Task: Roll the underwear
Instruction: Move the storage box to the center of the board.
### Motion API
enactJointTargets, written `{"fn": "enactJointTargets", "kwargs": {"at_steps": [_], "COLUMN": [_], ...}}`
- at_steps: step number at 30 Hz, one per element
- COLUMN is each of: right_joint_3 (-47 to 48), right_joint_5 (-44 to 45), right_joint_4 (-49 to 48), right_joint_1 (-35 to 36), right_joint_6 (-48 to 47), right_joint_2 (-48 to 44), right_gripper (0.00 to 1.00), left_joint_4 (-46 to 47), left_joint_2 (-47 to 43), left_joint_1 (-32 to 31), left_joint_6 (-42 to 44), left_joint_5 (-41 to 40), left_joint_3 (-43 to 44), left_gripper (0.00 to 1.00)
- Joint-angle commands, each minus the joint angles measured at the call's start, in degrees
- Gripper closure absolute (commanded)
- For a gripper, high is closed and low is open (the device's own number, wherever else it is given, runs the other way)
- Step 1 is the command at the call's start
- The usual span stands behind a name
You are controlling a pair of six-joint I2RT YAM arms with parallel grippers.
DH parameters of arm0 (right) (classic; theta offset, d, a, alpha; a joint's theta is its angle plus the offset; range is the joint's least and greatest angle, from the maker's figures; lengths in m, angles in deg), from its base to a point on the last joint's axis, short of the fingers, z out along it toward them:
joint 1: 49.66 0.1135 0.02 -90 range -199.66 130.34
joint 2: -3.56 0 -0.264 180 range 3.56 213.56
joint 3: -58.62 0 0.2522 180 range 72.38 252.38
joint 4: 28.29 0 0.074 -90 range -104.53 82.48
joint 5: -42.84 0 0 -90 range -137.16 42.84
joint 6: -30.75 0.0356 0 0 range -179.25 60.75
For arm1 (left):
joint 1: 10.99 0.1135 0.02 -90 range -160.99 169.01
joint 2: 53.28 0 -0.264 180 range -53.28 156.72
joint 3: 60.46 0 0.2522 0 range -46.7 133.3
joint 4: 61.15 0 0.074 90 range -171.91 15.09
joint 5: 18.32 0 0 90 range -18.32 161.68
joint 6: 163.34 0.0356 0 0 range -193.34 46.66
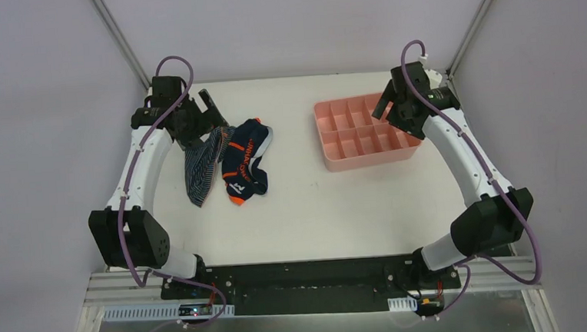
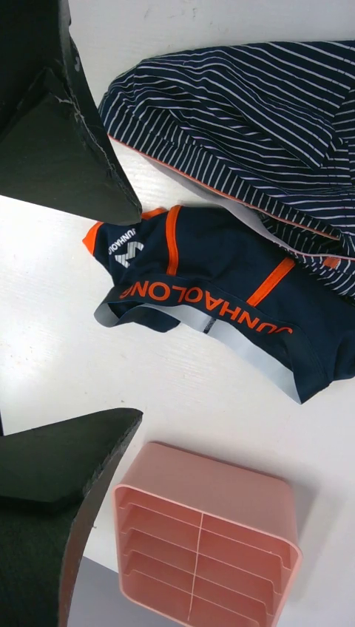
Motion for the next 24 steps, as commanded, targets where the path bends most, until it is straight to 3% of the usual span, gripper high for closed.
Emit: {"fn": "enactJointTargets", "kwargs": {"at_steps": [1,6,12,15,17,19,24], "right_joint_3": [-0.82,-3.33,-6.81,-5.58,-4.94,-4.69,-3.58], "right_joint_5": [-0.4,-8.44,-11.83,-14.5,-16.94,-18.3,-17.19], "right_joint_4": [-1.71,-7.0,-14.0,-15.89,-16.98,-17.74,-17.63], "right_joint_1": [0.51,3.9,18.73,23.88,25.92,27.43,28.59], "right_joint_6": [0.45,0.93,1.88,1.07,0.51,0.27,0.65], "right_joint_2": [-0.32,-1.02,2.12,5.83,8.13,9.75,15.23], "right_gripper": [0.0,0.01,0.09,0.2,0.36,0.46,0.53], "left_joint_4": [-0.35,-2.33,-6.88,-6.93,-6.86,-6.89,-6.86], "left_joint_2": [0.34,2.14,6.2,6.48,6.76,7.03,7.38], "left_joint_1": [0.28,0.21,-2.3,-3.71,-3.97,-4.05,-4.15], "left_joint_6": [-0.5,-0.73,0.13,-0.08,-0.19,-0.27,-0.45], "left_joint_5": [-0.09,-1.8,0.06,0.44,0.9,0.85,0.82], "left_joint_3": [2.27,2.21,4.15,3.67,3.3,2.88,2.0], "left_gripper": [0.01,0.01,0.01,0.01,0.01,0.01,0.01]}}
